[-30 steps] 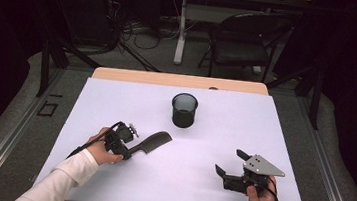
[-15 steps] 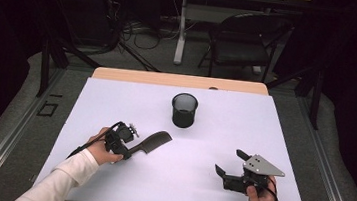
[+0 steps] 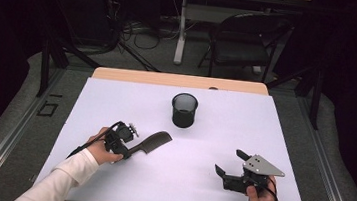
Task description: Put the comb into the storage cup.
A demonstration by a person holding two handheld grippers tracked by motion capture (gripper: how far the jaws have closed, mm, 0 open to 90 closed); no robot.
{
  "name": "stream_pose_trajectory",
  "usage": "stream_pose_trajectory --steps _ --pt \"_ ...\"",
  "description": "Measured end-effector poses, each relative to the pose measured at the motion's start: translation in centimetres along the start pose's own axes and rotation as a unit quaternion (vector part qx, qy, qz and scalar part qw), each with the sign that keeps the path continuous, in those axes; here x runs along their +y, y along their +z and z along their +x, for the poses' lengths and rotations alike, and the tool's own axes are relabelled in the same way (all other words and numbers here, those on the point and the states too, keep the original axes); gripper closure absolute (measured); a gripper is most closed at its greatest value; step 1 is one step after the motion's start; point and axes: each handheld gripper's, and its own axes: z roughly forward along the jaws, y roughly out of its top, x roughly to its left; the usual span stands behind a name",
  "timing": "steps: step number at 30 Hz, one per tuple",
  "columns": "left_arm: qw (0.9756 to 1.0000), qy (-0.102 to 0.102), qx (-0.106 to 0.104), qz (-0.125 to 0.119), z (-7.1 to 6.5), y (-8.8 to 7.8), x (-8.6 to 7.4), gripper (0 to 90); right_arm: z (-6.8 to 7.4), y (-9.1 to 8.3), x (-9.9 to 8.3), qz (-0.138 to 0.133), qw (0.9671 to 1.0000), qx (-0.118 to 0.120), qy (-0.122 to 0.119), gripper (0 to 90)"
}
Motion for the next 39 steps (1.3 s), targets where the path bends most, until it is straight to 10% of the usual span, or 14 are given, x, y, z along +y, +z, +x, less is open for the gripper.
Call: stream_pose_trajectory --steps 39 --pt "1.0000 -0.004 -0.005 -0.002 0.07 -0.20 -0.04 72.4 -0.04 0.01 -0.02 0.003 1.0000 0.000 -0.002 10.7"
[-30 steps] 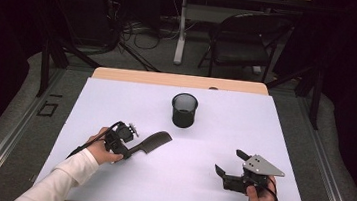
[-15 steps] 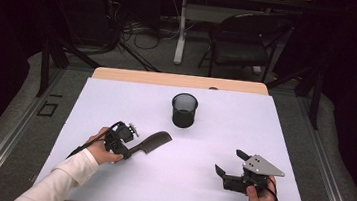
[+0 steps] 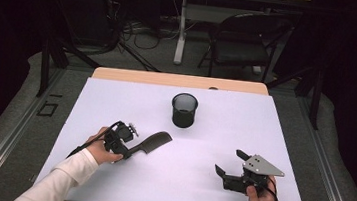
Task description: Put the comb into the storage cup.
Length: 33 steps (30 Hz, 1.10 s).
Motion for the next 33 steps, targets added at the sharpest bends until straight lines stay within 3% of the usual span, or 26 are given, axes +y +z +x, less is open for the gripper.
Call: stream_pose_trajectory --steps 15,33 --pt "0.9997 -0.012 -0.006 -0.020 0.5 -0.9 -0.3 72.5 0.0 0.0 0.0 0.000 1.0000 -0.001 0.000 10.8" --pt "0.9958 -0.027 -0.003 -0.087 0.8 -3.5 -0.7 72.5 0.0 0.0 0.0 0.001 1.0000 0.000 0.000 10.9"
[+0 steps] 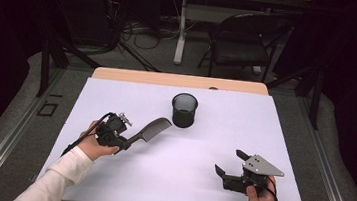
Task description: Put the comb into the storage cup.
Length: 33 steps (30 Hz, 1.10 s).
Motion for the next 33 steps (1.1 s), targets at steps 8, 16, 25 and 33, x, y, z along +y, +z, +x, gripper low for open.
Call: stream_pose_trajectory --steps 8,16,25,33 --pt "0.9996 0.001 0.007 -0.028 -0.2 -1.1 0.2 72.5 0.0 0.0 0.0 0.000 1.0000 -0.001 0.000 10.9" --pt "0.9976 -0.001 0.011 -0.068 -0.4 -2.4 0.5 72.5 0.0 0.0 0.0 0.002 1.0000 -0.002 0.001 10.8" --pt "0.9943 0.000 0.016 -0.106 -0.8 -3.1 1.0 72.5 0.0 0.1 0.0 0.002 1.0000 -0.001 0.000 10.9" --pt "0.9890 -0.009 0.016 -0.147 -1.3 -3.4 1.5 72.5 0.0 0.1 -0.1 0.002 1.0000 -0.001 0.000 10.9"
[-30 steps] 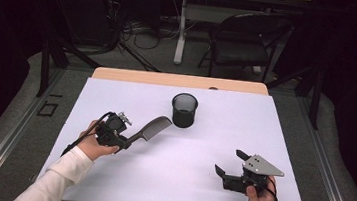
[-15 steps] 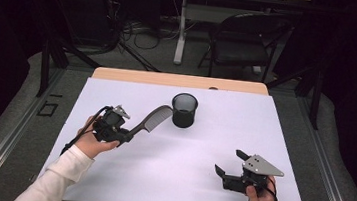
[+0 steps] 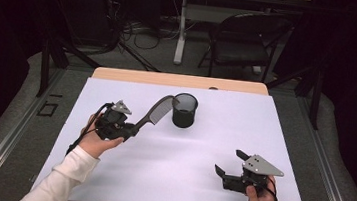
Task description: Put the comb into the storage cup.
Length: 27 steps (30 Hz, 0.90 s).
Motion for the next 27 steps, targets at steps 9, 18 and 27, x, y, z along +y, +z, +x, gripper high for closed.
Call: stream_pose_trajectory --steps 9,18,27 --pt "0.9994 -0.004 0.000 -0.034 -0.5 0.0 0.6 72.5 0.0 0.0 0.0 0.002 1.0000 0.000 0.000 10.9" --pt "0.9977 -0.011 -0.001 -0.068 -1.1 0.1 0.9 72.6 0.0 0.0 0.0 0.002 1.0000 0.000 -0.001 10.9" --pt "0.9950 -0.013 -0.007 -0.098 -2.0 0.3 1.3 72.6 0.0 0.0 0.0 0.001 1.0000 -0.001 -0.001 10.8"
